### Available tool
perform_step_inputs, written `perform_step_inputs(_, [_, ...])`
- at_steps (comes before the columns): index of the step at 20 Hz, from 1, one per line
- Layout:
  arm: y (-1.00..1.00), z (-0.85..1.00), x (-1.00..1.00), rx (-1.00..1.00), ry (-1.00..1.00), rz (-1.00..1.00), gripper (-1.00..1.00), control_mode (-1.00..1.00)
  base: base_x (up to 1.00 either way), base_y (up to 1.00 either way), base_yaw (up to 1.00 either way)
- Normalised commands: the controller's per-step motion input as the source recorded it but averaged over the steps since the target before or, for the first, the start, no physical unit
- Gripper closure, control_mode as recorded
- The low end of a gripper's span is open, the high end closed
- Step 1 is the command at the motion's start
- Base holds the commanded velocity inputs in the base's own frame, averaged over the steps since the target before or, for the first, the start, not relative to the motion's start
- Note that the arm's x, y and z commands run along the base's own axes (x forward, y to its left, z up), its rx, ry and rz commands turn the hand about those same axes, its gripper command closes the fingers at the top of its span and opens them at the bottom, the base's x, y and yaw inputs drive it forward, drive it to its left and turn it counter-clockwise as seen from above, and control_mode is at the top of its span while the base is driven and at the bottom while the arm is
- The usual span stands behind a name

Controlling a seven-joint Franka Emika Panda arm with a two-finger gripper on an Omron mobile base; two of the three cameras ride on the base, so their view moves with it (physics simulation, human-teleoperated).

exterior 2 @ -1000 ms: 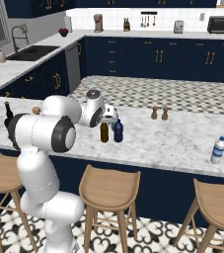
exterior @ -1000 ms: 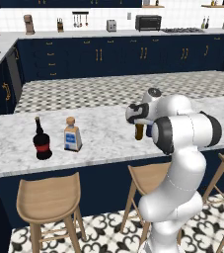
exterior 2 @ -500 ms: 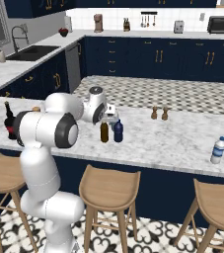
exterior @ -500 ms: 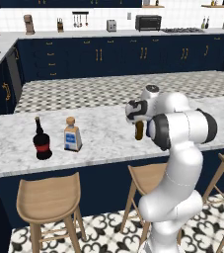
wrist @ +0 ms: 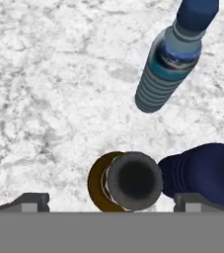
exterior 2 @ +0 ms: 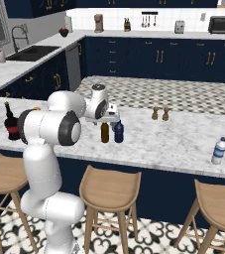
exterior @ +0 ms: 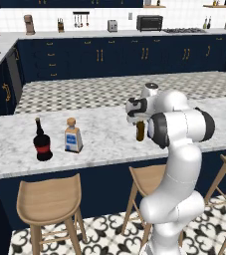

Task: Move the plastic bottles in the middle to the plastics group, and the glass bottles in the middle to the glass group.

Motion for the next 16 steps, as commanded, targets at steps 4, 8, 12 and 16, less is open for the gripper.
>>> perform_step_inputs(4, [0.00, -0.28, 0.05, 0.00, 0.00, 0.00, -1.00, -1.00, 0.00, 0.00, 0.00])
perform_step_inputs(8, [0.00, -0.20, 0.01, 0.00, 0.00, 0.00, -1.00, -1.00, 0.00, 0.00, 0.00])
perform_step_inputs(12, [0.00, -0.13, 0.07, 0.00, 0.00, 0.00, -1.00, -1.00, 0.00, 0.00, 0.00])
perform_step_inputs(16, [0.00, 0.00, 0.15, 0.00, 0.00, 0.00, -1.00, -1.00, 0.00, 0.00, 0.00])
